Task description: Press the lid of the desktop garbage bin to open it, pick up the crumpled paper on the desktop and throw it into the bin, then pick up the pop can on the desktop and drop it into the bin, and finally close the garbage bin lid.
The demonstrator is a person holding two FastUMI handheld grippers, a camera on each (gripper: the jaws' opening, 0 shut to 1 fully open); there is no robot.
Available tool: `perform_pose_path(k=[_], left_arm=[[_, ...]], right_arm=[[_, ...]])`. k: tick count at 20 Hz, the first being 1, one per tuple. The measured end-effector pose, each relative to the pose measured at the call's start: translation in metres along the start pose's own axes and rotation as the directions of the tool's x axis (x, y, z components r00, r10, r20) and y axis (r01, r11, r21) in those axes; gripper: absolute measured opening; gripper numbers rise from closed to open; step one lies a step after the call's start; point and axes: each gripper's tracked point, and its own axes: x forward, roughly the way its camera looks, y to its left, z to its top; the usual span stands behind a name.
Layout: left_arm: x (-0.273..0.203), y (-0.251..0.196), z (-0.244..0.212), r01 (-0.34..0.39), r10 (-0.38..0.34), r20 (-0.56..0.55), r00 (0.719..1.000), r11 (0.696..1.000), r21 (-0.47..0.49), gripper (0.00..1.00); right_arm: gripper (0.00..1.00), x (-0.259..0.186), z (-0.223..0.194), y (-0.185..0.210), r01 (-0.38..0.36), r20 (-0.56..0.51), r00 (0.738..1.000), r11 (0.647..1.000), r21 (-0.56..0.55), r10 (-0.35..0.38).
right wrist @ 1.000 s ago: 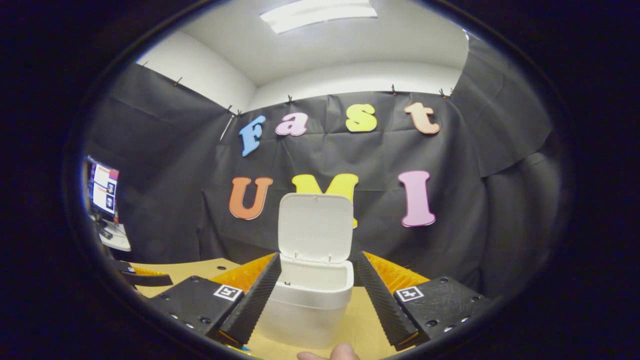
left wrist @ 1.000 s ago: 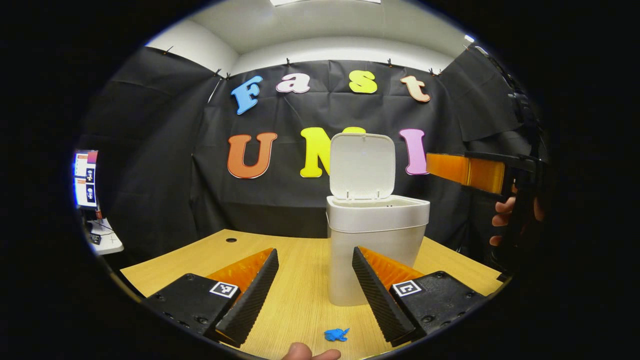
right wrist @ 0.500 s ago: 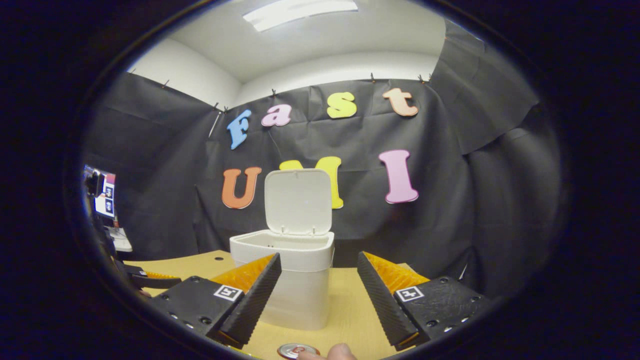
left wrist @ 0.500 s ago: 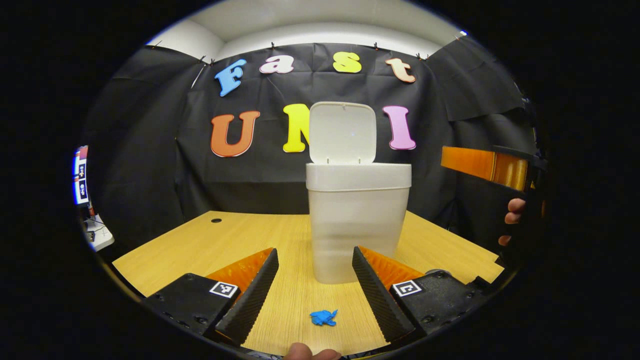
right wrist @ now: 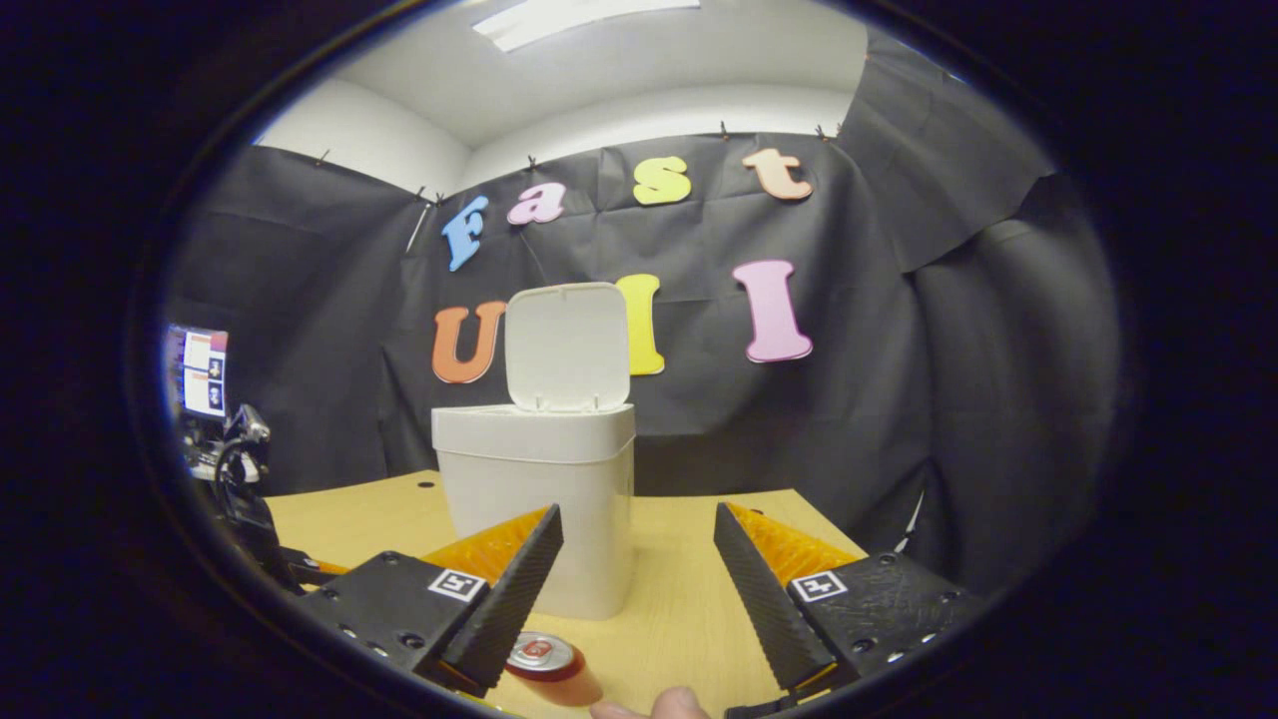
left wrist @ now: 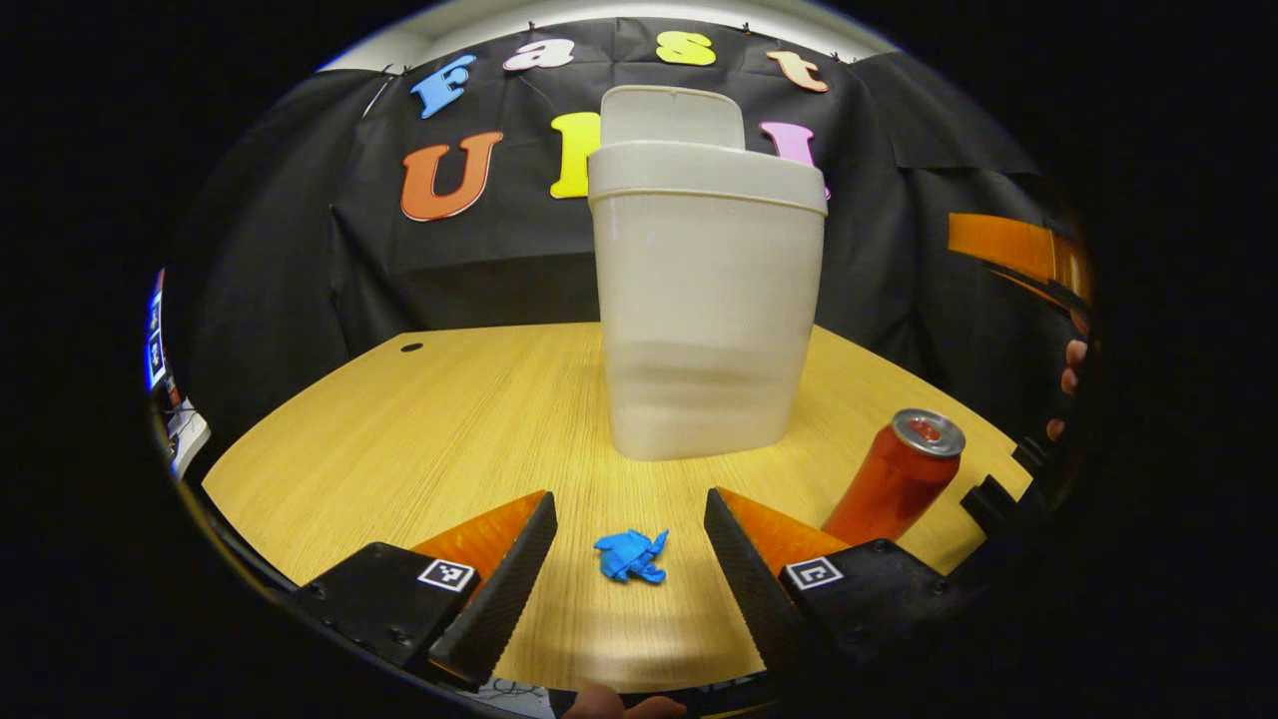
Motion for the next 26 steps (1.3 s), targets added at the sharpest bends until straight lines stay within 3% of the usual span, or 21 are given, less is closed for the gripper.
perform_pose_path(k=[11, 19, 24, 25, 26], left_arm=[[0.021, 0.008, -0.036, -0.050, 0.048, -0.117, 0.992, 0.999, -0.014, 0.94], [0.025, 0.008, -0.034, -0.066, 0.064, -0.116, 0.991, 0.998, -0.019, 0.71], [0.028, 0.014, -0.034, -0.096, 0.091, -0.125, 0.988, 0.995, -0.038, 0.37], [0.029, 0.016, -0.033, -0.099, 0.093, -0.126, 0.988, 0.994, -0.040, 0.32], [0.029, 0.016, -0.033, -0.102, 0.096, -0.122, 0.988, 0.994, -0.038, 0.34]], right_arm=[[0.95, -0.003, -0.028, -0.022, 0.028, -0.043, 0.999, 0.999, 0.031, -0.027], [0.95, -0.006, -0.041, -0.018, 0.031, -0.062, 0.998, 0.999, 0.012, -0.030], [0.95, -0.011, -0.051, -0.014, 0.023, -0.082, 0.996, 1.000, 0.012, -0.022], [0.95, -0.013, -0.053, -0.012, 0.019, -0.089, 0.996, 1.000, 0.017, -0.018], [0.95, -0.015, -0.055, -0.010, 0.014, -0.094, 0.995, 1.000, 0.022, -0.012]])
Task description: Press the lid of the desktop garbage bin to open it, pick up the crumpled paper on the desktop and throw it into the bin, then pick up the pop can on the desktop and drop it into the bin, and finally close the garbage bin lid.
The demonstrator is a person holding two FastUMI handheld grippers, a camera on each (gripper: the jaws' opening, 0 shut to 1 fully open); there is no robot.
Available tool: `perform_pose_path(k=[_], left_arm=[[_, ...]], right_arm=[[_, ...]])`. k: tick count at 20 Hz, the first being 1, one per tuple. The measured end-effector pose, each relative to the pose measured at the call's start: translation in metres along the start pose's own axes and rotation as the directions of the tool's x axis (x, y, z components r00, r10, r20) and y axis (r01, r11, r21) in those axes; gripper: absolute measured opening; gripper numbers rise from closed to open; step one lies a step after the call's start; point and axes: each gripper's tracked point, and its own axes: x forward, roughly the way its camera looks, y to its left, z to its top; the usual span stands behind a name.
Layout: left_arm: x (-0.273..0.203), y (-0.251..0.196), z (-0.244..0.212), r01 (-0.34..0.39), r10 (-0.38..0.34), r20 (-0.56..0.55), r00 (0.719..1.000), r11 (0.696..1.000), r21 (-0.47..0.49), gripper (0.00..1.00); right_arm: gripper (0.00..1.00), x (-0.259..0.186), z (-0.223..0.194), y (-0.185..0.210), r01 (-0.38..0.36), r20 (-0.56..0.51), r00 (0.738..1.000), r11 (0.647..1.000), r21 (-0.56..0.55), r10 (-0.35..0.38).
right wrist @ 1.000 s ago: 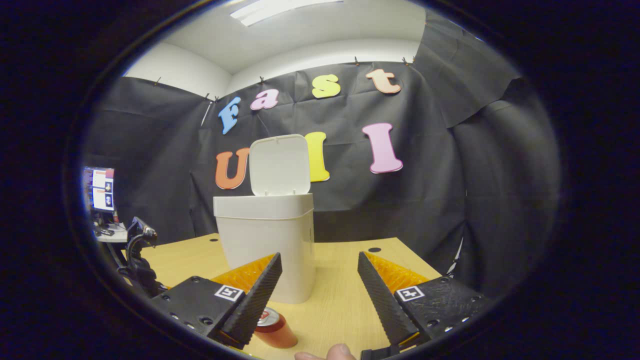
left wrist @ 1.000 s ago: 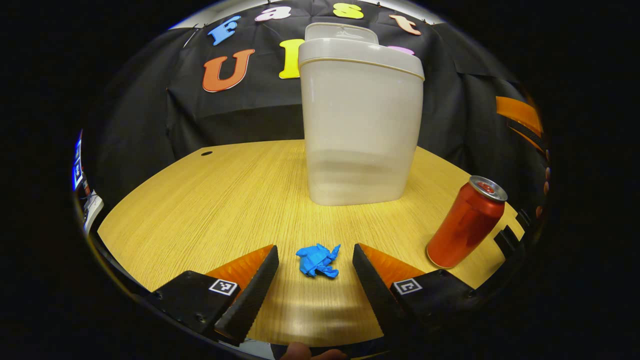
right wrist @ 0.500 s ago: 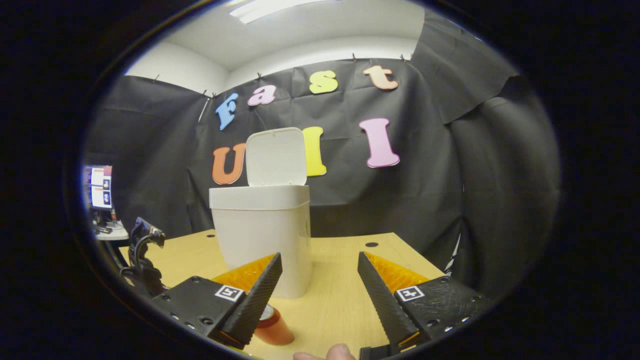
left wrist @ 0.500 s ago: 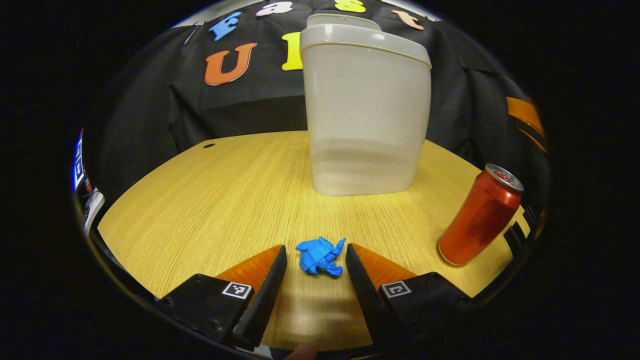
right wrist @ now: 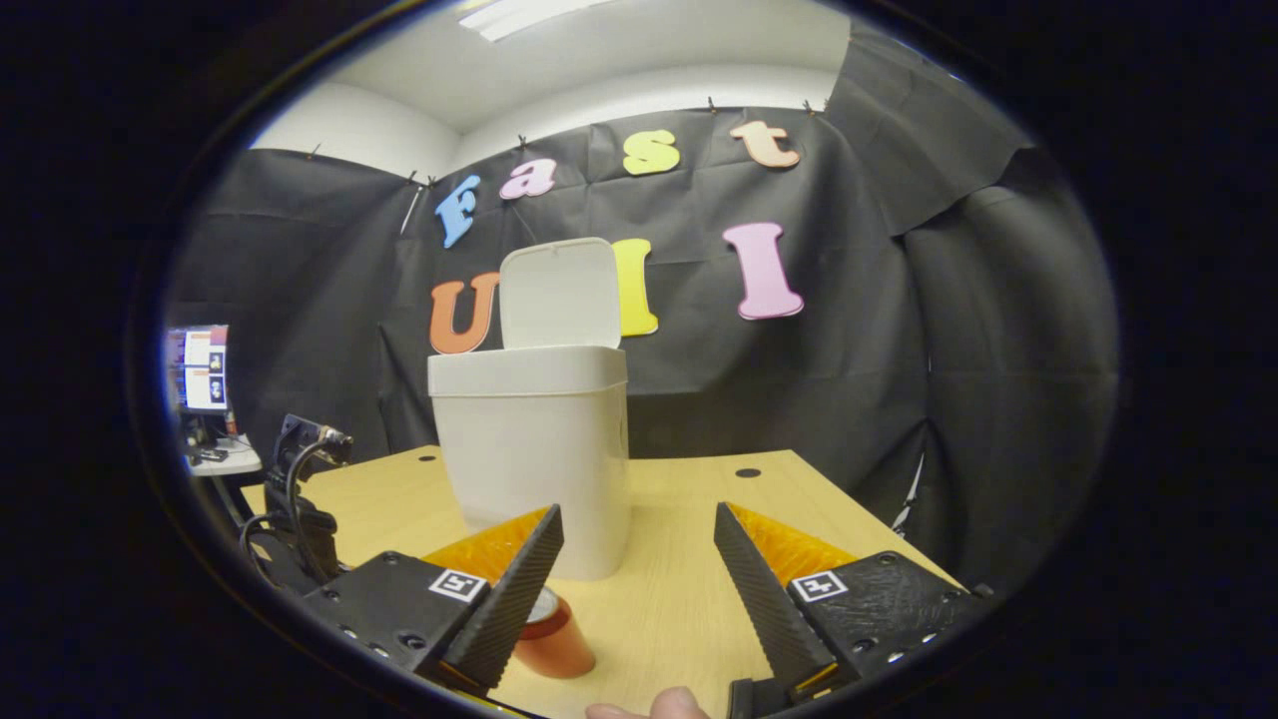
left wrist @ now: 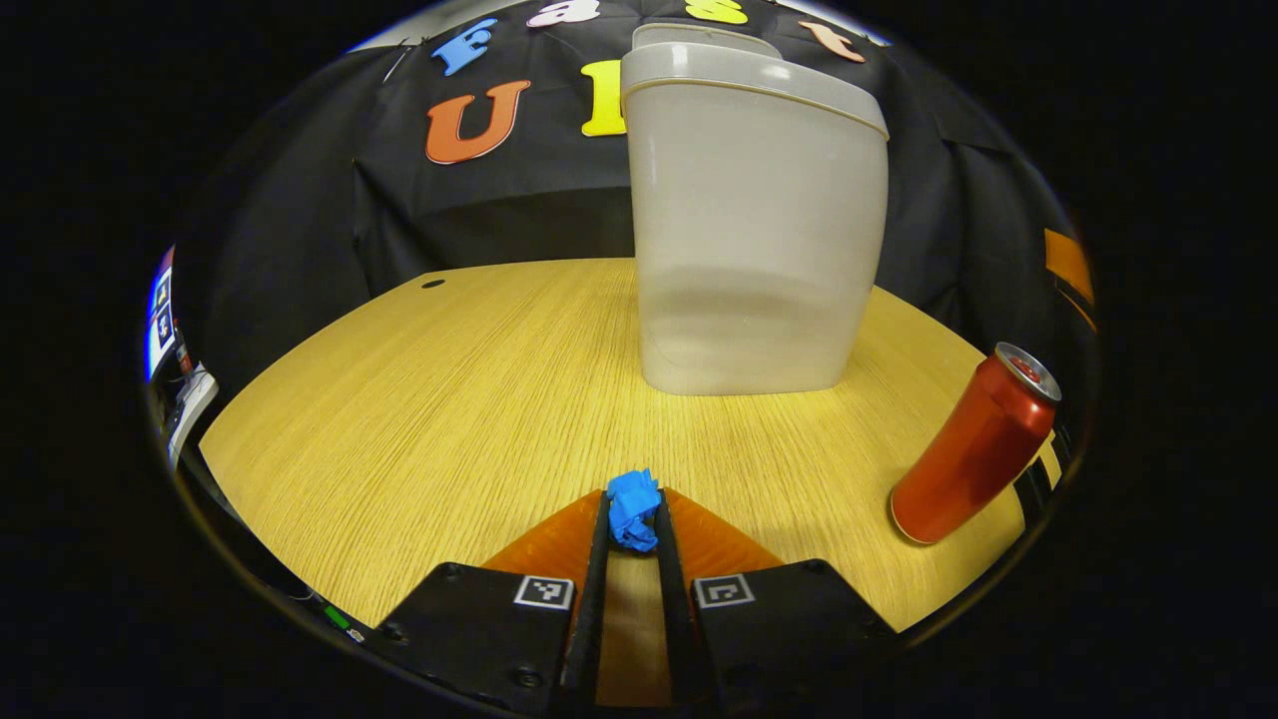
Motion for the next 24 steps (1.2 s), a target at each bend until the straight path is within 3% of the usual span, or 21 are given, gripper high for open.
perform_pose_path(k=[1, 2, 7, 14, 24], left_arm=[[0.000, 0.000, 0.001, -0.001, 0.001, 0.003, 1.000, 1.000, -0.001, 0.27], [0.000, 0.001, 0.001, -0.002, 0.002, 0.005, 1.000, 1.000, -0.007, 0.25], [-0.003, 0.007, 0.011, -0.022, 0.023, 0.018, 1.000, 0.999, -0.048, 0.25], [-0.024, 0.008, 0.067, -0.032, 0.035, 0.167, 0.985, 0.999, -0.020, 0.25], [-0.050, 0.011, 0.124, -0.023, 0.026, 0.303, 0.953, 1.000, -0.012, 0.25]], right_arm=[[0.95, -0.003, -0.003, 0.003, -0.004, -0.005, 1.000, 1.000, 0.002, 0.005], [0.95, -0.008, -0.007, 0.005, -0.008, -0.014, 1.000, 1.000, -0.001, 0.008], [0.95, -0.021, -0.025, 0.011, -0.017, -0.055, 0.998, 1.000, 0.013, 0.018], [0.95, -0.045, -0.067, 0.041, -0.072, -0.163, 0.984, 0.997, 0.026, 0.076], [0.95, -0.029, -0.123, 0.058, -0.055, -0.284, 0.958, 0.998, -0.018, 0.048]])
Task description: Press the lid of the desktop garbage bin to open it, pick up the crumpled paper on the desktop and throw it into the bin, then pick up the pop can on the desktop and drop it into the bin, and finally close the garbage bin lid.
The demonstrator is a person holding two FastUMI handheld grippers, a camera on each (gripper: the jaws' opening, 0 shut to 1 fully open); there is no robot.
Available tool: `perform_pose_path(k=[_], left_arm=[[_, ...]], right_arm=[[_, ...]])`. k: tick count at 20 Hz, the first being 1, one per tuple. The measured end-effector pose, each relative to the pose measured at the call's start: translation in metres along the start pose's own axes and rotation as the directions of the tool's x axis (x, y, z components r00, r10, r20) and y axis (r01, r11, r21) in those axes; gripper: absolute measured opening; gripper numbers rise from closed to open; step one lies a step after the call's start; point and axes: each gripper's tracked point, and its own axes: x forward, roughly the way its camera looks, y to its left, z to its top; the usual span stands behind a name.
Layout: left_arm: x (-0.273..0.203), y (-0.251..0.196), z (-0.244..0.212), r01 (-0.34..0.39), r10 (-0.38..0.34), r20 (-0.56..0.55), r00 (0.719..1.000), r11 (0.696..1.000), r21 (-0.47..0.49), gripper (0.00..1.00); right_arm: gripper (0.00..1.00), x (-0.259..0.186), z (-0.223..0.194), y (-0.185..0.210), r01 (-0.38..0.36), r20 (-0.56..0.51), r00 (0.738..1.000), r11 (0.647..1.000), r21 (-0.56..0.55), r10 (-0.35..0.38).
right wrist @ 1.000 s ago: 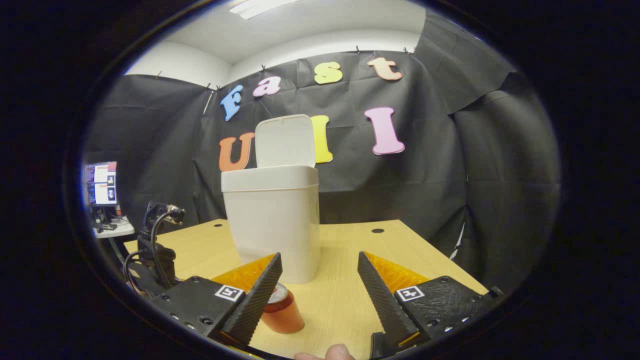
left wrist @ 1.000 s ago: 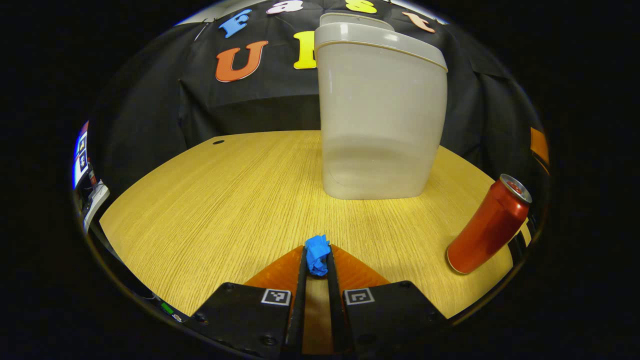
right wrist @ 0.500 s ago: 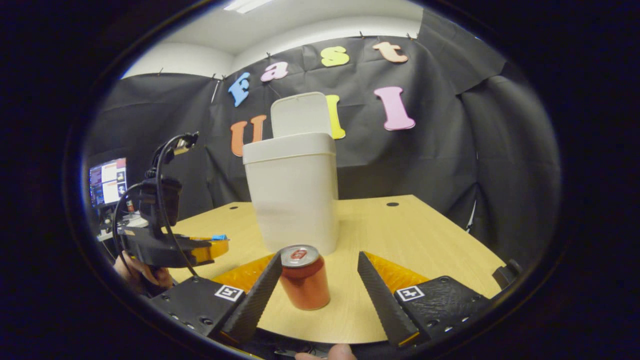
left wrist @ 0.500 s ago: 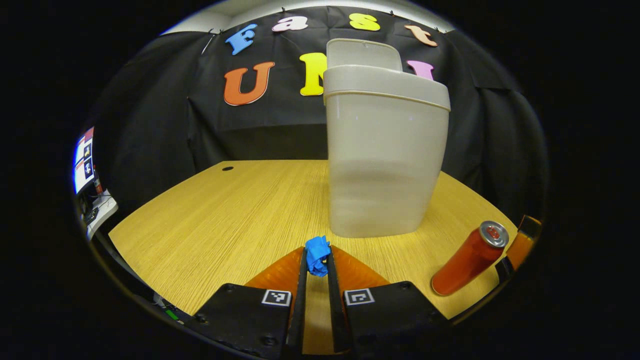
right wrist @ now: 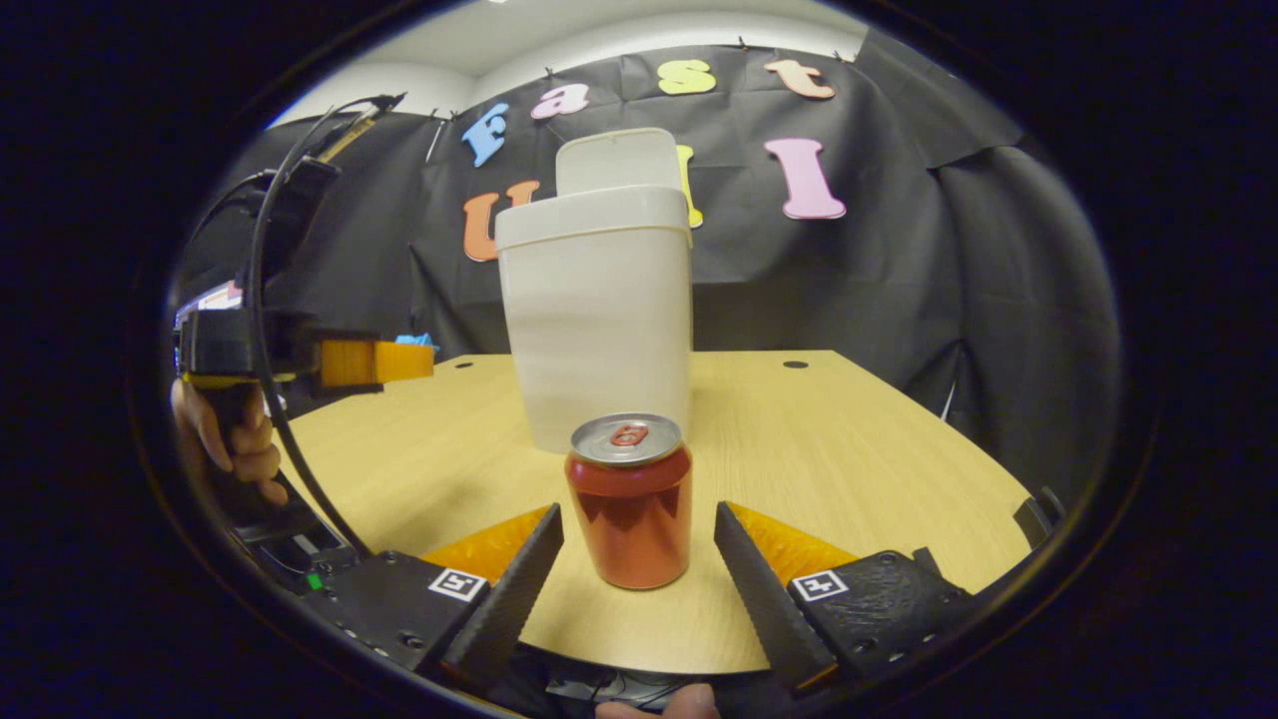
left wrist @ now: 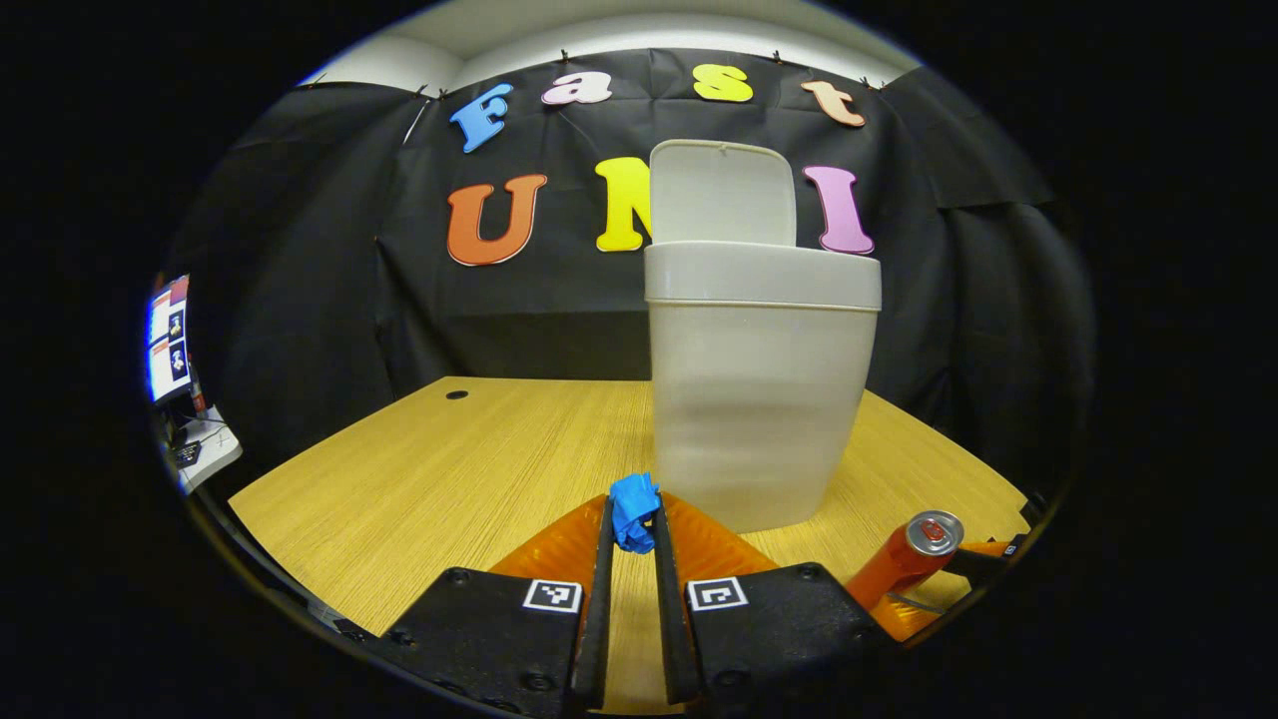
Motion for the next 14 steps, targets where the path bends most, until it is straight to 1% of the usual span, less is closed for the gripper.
perform_pose_path(k=[4, 7, 10, 11, 14], left_arm=[[0.000, 0.003, 0.015, -0.001, 0.001, 0.043, 0.999, 1.000, 0.007, 0.25], [0.000, 0.002, 0.020, 0.010, -0.010, 0.051, 0.999, 1.000, 0.004, 0.25], [0.003, -0.002, 0.028, 0.032, -0.032, 0.053, 0.998, 0.999, -0.005, 0.25], [0.005, 0.003, 0.035, 0.021, -0.021, 0.064, 0.998, 1.000, -0.003, 0.25], [0.009, 0.007, 0.056, 0.023, -0.021, 0.104, 0.994, 1.000, -0.013, 0.25]], right_arm=[[0.96, 0.016, -0.009, 0.001, 0.003, -0.036, 0.999, 1.000, -0.003, -0.003], [0.96, 0.024, -0.013, 0.001, 0.005, -0.052, 0.999, 1.000, -0.009, -0.006], [0.95, 0.030, -0.009, -0.006, 0.024, -0.046, 0.999, 1.000, -0.002, -0.024], [0.95, 0.032, -0.011, -0.006, 0.021, -0.049, 0.999, 1.000, 0.009, -0.021], [0.94, 0.034, -0.013, -0.006, 0.023, -0.054, 0.998, 1.000, 0.000, -0.023]])
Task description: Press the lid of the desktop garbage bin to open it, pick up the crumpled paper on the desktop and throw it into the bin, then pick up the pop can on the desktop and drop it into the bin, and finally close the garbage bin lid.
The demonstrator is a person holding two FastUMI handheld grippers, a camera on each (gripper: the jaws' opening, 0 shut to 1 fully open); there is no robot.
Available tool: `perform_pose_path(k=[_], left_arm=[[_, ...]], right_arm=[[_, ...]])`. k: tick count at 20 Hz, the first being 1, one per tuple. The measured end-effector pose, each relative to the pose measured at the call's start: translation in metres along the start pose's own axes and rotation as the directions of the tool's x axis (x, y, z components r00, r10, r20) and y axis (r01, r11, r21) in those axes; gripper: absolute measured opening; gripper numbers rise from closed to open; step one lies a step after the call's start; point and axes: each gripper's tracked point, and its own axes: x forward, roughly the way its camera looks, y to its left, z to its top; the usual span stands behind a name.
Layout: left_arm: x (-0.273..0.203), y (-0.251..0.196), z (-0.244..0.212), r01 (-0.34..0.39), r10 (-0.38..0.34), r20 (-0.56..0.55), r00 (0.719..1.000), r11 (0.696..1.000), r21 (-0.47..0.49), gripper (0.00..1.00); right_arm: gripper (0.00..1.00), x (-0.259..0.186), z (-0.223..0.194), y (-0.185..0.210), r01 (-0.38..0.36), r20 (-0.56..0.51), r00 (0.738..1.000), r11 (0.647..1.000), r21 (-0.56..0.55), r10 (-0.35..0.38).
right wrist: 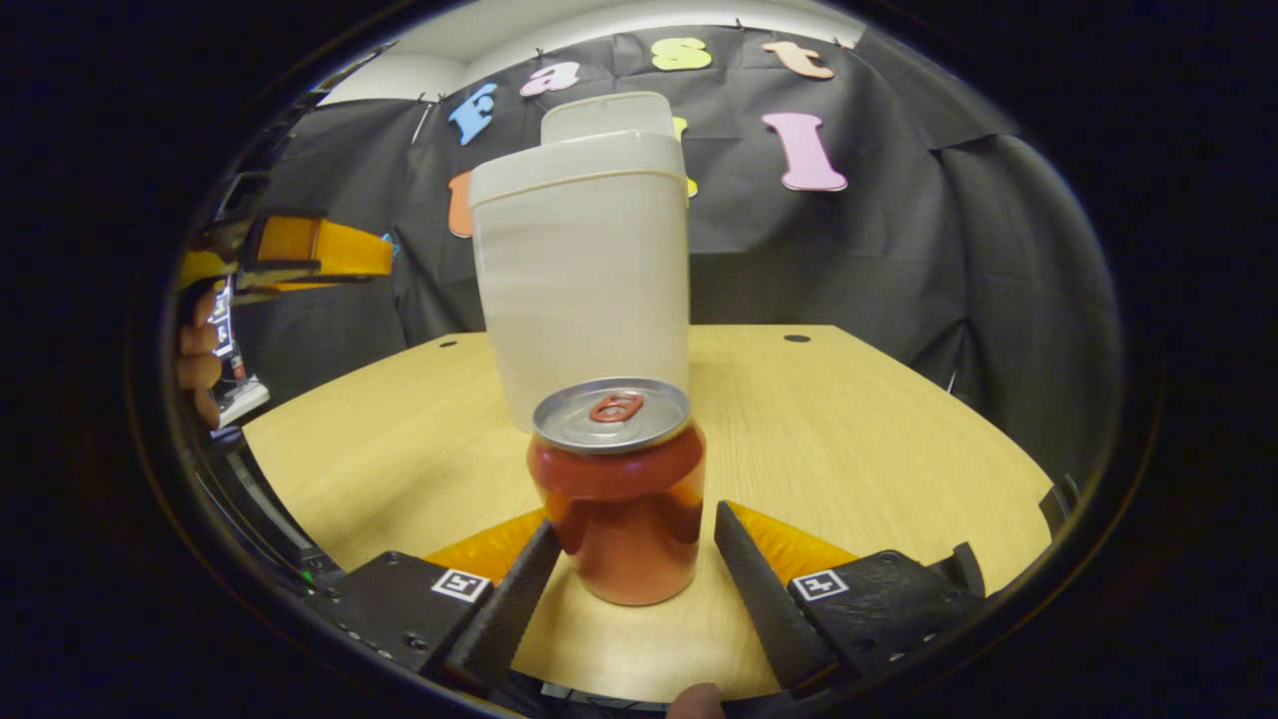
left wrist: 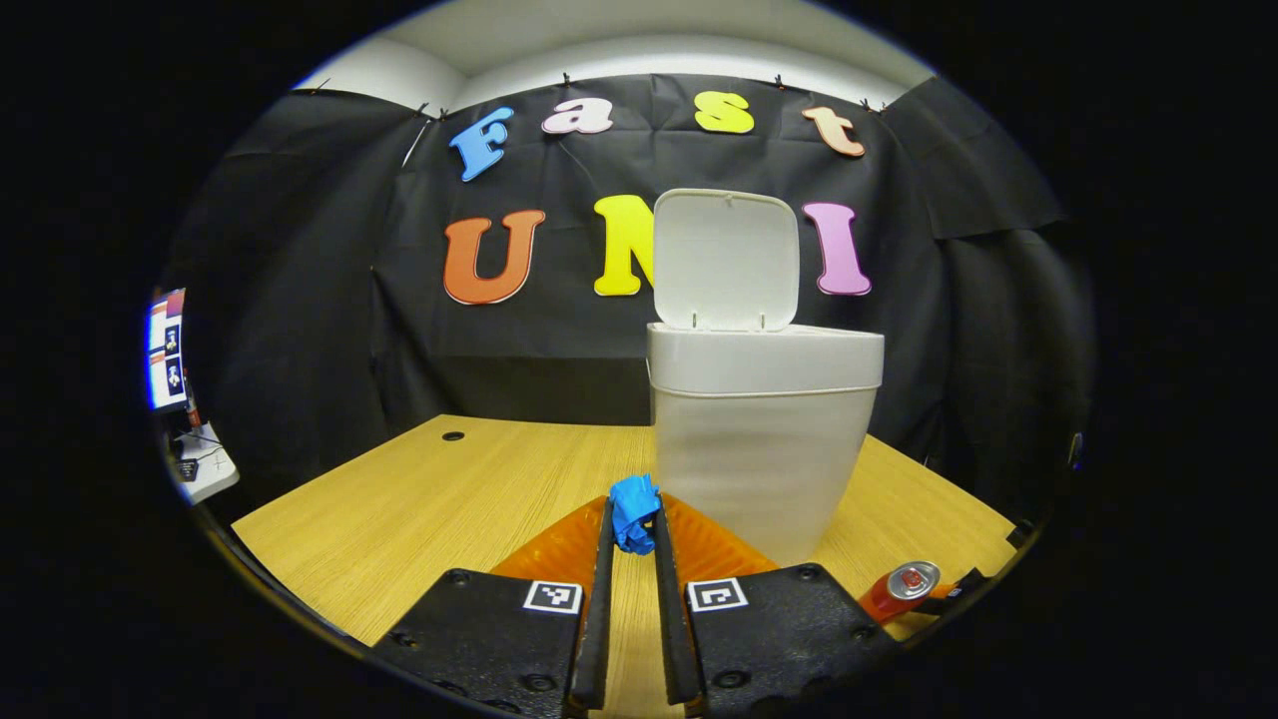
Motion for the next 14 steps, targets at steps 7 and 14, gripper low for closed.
perform_pose_path(k=[7, 14], left_arm=[[0.023, -0.003, 0.055, 0.015, -0.016, 0.092, 0.996, 1.000, 0.006, 0.24], [0.060, -0.039, 0.097, 0.092, -0.094, 0.120, 0.988, 0.996, 0.018, 0.24]], right_arm=[[0.81, -0.011, 0.018, -0.002, -0.037, 0.018, 0.999, 0.998, 0.047, 0.036], [0.81, -0.033, 0.049, -0.024, -0.025, 0.081, 0.997, 0.998, 0.059, 0.020]])
